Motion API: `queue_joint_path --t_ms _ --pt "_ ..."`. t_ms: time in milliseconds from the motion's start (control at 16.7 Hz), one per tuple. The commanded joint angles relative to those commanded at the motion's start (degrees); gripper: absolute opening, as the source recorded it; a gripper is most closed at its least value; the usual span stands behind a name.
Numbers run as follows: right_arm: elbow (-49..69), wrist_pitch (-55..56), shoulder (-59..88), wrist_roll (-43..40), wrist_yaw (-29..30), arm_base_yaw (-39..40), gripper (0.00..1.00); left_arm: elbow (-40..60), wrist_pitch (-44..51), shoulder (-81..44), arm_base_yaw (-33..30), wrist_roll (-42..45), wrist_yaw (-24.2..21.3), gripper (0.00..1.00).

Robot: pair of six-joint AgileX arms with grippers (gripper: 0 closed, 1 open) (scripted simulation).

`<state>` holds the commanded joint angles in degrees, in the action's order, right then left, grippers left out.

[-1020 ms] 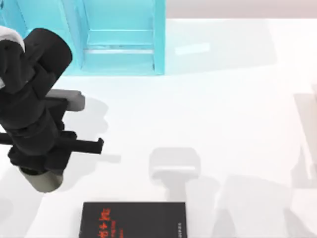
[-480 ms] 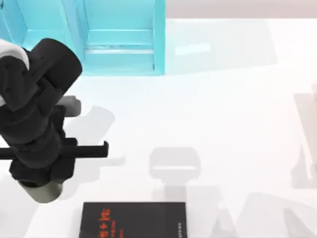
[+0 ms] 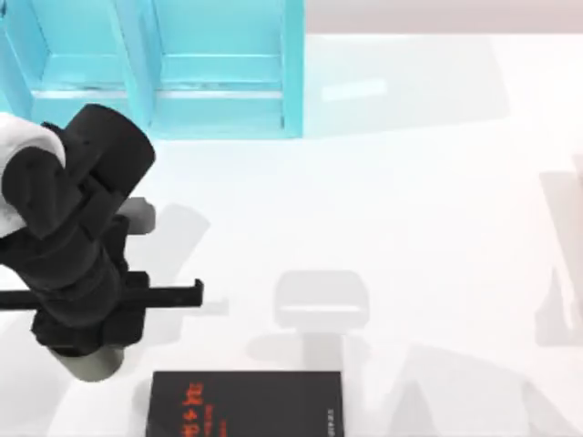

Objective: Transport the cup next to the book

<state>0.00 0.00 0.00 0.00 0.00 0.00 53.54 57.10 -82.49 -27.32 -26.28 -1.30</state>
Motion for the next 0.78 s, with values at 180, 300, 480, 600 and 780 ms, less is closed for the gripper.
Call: queue_joint_path --t_ms 180,300,480,600,780 --pt "0.00 0.00 0.00 0.00 0.00 0.00 1.00 -4.80 -5.73 -1.16 0.41 0.63 0.11 0.00" --pt "0.00 0.00 0.00 0.00 0.00 0.00 1.00 -5.78 -6.58 -1.85 0.72 0.76 0.03 0.00" --pt "0.00 0.00 0.00 0.00 0.00 0.00 1.00 -5.78 -6.58 -1.85 0.72 0.76 0.03 0.00" --pt "0.00 0.00 0.00 0.00 0.00 0.00 1.00 -5.78 -6.58 -1.85 0.72 0.76 0.03 0.15" --pt "0.00 0.00 0.00 0.00 0.00 0.00 1.00 -5.78 -6.58 -1.85 0.72 0.76 0.03 0.38"
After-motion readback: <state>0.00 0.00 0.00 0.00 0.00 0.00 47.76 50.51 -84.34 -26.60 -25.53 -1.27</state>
